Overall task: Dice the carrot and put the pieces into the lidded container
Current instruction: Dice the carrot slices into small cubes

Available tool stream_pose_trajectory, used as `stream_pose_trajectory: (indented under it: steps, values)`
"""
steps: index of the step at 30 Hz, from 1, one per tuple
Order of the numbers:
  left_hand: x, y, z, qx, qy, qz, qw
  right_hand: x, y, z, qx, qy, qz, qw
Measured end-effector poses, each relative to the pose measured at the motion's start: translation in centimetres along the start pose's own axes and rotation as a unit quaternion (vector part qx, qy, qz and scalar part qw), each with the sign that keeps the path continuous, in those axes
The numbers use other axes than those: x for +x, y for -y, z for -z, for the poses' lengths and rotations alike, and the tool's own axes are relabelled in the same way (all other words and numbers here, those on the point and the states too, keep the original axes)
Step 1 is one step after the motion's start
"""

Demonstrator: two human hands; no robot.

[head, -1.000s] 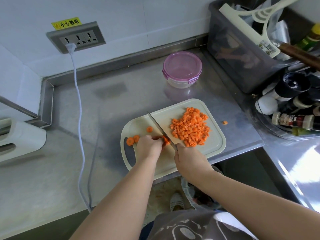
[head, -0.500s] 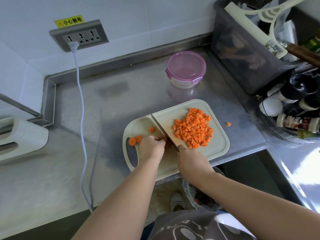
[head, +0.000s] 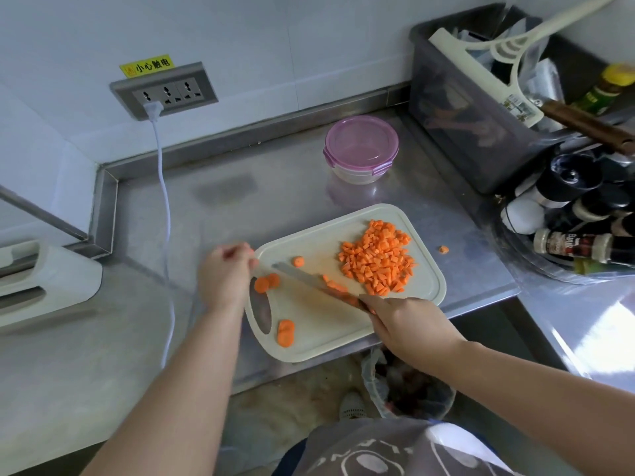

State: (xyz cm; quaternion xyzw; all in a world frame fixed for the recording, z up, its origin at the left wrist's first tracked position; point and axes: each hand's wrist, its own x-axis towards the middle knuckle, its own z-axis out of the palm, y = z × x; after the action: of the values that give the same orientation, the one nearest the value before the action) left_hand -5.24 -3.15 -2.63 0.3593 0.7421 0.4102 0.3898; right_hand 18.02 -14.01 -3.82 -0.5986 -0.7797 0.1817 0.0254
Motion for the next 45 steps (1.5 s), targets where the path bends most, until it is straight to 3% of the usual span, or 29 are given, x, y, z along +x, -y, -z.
stream_pose_trajectory:
  steps: [2, 4, 6, 8, 9, 26, 29, 31, 33, 35, 38, 40, 42, 45]
  values:
    - [-0.1, -1.6, 0.9, 0.082, 0.017, -0.115, 0.99, -0.1, -0.6, -0.1, -0.069, -0.022, 0.066, 0.995]
    - [-1.7, -2.6, 0.1, 0.152, 0.186, -0.185, 0.953, 0.0, -1.2, -0.4, -0.118, -0.063, 0.11, 0.985]
    - [-3.1, -1.8, -1.6, 0.292, 0.352, -0.241, 0.856, 0.4, -1.8, -0.6, -0.146, -0.085, 0.139, 0.976]
    - [-3.6, -0.2, -2.9, 0.401, 0.409, -0.29, 0.767, 0.6, -2.4, -0.8, -0.159, -0.087, 0.16, 0.97]
    - [-3.6, 0.5, -3.2, 0.424, 0.411, -0.297, 0.75, 0.6, -2.7, -0.9, -0.162, -0.083, 0.164, 0.969]
    - [-2.9, 3.4, -4.1, 0.413, 0.381, -0.311, 0.766, -0.5, -6.5, 2.2, -0.197, -0.065, 0.221, 0.953]
    - [-2.5, 3.0, -4.2, 0.364, 0.367, -0.291, 0.805, -0.8, -7.9, 2.8, -0.172, -0.091, 0.221, 0.956]
    - [-1.8, 2.4, -4.2, 0.321, 0.318, -0.268, 0.851, -1.1, -8.8, 3.4, -0.156, -0.112, 0.208, 0.959]
    - [-0.8, 2.0, -4.0, 0.308, 0.267, -0.284, 0.868, -1.4, -9.4, 3.9, -0.154, -0.136, 0.195, 0.959]
    - [-0.4, 1.8, -3.8, 0.351, 0.276, -0.331, 0.832, -1.7, -9.9, 4.1, -0.142, -0.155, 0.165, 0.964]
    - [-1.2, 1.7, -4.2, 0.453, 0.344, -0.394, 0.722, -1.9, -9.9, 3.7, -0.077, -0.174, 0.058, 0.98]
    - [-2.0, 1.4, -4.7, 0.5, 0.37, -0.405, 0.67, -1.8, -9.6, 3.4, -0.025, -0.186, -0.012, 0.982]
    - [-2.3, 1.2, -4.9, 0.515, 0.379, -0.399, 0.657, -1.5, -9.2, 3.1, 0.007, -0.201, -0.056, 0.978]
    - [-2.2, 1.1, -4.7, 0.506, 0.393, -0.382, 0.666, -1.4, -8.3, 2.7, 0.036, -0.218, -0.064, 0.973]
